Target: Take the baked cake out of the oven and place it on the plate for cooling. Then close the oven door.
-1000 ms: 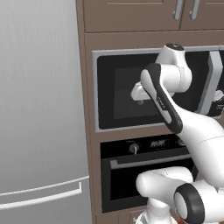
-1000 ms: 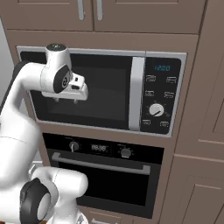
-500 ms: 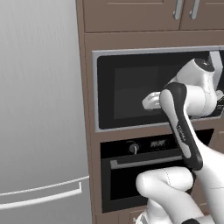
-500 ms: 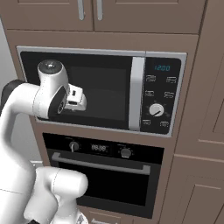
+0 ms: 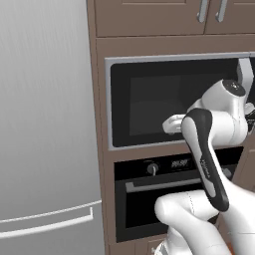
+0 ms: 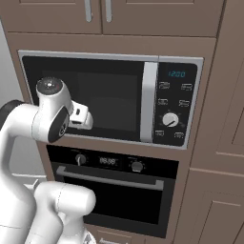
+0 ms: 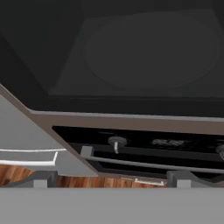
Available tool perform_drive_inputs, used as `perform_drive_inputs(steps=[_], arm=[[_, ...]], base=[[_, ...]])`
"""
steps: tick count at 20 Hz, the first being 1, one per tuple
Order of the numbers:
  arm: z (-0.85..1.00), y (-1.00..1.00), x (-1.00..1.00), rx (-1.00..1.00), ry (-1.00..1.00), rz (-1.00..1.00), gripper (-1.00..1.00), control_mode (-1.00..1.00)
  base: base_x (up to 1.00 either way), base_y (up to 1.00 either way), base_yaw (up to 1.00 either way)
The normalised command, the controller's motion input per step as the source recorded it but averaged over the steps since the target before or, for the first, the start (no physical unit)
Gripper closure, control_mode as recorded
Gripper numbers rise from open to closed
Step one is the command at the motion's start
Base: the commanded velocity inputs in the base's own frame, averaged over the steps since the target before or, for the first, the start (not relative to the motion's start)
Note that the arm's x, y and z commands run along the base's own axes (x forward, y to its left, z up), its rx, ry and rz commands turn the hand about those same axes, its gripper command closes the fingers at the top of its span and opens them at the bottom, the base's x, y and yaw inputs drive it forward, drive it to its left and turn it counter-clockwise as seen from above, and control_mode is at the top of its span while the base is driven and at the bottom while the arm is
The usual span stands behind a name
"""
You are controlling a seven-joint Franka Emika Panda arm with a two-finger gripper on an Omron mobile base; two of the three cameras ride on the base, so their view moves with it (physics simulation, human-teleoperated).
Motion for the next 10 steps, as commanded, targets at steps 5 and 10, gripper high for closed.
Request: perform_drive_inputs(steps=[5, 10], arm=[[0.00, 0.00, 0.00, 0.00, 0.00, 0.00, -1.00, -1.00], [0.00, 0.00, 0.00, 0.00, 0.00, 0.00, -1.00, -1.00]], base=[[0.00, 0.00, 0.00], [0.00, 0.00, 0.00]])
